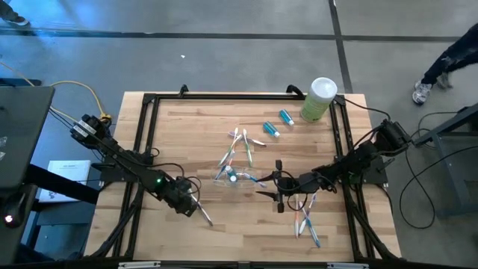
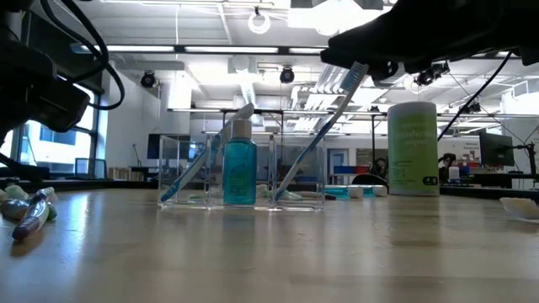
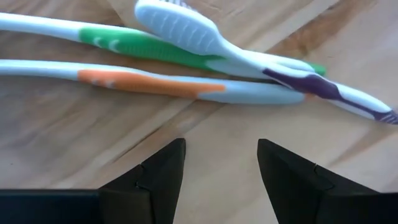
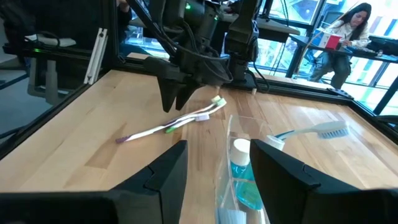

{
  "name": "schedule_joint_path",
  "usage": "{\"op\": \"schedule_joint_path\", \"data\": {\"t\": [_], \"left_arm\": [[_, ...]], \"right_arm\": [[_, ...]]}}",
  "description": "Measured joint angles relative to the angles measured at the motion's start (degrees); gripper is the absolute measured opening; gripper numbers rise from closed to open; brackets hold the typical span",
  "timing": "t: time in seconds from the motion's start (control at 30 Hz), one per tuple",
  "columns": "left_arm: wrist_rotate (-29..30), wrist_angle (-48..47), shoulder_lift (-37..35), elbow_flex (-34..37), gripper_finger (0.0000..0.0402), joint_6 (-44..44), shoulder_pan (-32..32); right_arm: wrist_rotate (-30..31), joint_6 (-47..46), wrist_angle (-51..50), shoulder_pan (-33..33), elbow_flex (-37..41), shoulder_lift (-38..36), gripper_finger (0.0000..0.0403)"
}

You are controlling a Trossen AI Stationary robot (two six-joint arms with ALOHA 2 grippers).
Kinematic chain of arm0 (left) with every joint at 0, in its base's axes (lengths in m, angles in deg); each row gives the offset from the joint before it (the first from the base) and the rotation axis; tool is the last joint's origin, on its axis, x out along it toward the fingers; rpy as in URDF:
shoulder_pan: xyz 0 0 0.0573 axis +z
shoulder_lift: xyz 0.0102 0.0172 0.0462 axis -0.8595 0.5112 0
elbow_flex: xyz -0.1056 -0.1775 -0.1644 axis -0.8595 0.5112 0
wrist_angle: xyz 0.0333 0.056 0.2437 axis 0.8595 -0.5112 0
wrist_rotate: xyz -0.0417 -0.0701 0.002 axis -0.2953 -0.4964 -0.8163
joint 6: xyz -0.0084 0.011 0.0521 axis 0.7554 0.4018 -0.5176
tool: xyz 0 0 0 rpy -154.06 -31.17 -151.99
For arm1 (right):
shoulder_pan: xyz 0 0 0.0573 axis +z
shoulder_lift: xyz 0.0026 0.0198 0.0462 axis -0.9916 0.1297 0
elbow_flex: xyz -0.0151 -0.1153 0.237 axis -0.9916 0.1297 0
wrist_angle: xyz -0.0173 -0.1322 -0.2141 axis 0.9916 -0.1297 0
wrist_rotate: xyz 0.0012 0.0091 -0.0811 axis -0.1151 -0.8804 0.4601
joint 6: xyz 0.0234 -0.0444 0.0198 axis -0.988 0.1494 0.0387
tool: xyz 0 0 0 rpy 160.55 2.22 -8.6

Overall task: Pick & Place toothbrushing station
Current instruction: Put the green toothbrush into the right side of the transparent organizer

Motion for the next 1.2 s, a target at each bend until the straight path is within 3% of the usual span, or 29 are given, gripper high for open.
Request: {"op": "schedule_joint_path", "data": {"t": [0.4, 0.73, 1.2], "left_arm": [[-2.11, -0.62, 0.04, 0.13, 0.02, -11.77, 3.26], [-3.89, 0.43, 0.11, 0.26, 0.02, -32.81, 4.42], [-2.2, 19.24, 0.35, -0.66, 0.02, -48.29, 3.34]], "right_arm": [[0.02, -0.01, -0.18, -0.06, 0.0, 0.0, 0.0166], [0.02, -0.01, -0.7, -0.05, 0.0, 0.0, 0.0166], [0.02, -0.31, -1.28, -0.35, 0.0, 0.02, 0.0166]]}}
